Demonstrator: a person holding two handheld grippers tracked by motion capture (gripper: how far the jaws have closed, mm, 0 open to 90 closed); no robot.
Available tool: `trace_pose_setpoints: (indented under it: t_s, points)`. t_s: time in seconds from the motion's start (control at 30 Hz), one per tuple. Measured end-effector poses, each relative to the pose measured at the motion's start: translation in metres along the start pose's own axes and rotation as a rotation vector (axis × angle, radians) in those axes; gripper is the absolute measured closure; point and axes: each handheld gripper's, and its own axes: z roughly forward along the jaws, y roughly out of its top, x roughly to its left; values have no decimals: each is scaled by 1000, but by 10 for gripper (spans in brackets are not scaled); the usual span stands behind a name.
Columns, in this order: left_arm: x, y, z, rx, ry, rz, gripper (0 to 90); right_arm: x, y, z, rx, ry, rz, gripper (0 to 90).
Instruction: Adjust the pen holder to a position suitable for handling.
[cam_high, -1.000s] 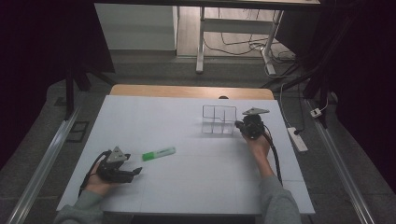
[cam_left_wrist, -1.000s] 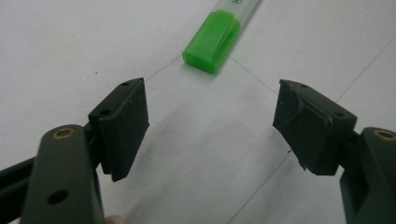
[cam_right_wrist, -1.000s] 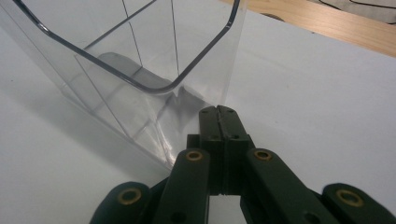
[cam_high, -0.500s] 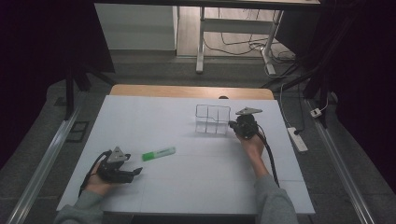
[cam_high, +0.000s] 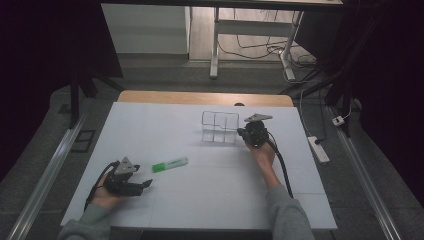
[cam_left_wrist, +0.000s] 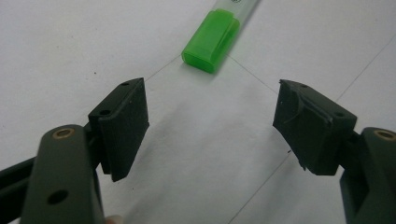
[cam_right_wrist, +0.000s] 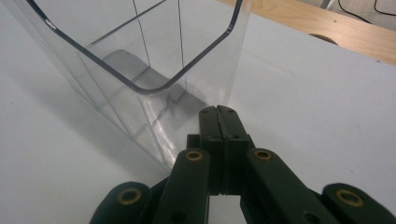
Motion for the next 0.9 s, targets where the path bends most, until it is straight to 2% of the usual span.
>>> trace_pose_setpoints:
  t_s: [0.6,0.9]
  points:
    - [0,0,1,5,1,1,261,23,12,22,3,34,-31,900]
    - [0,0,1,8,3,4,260,28,15,29,-1,38,-41,900]
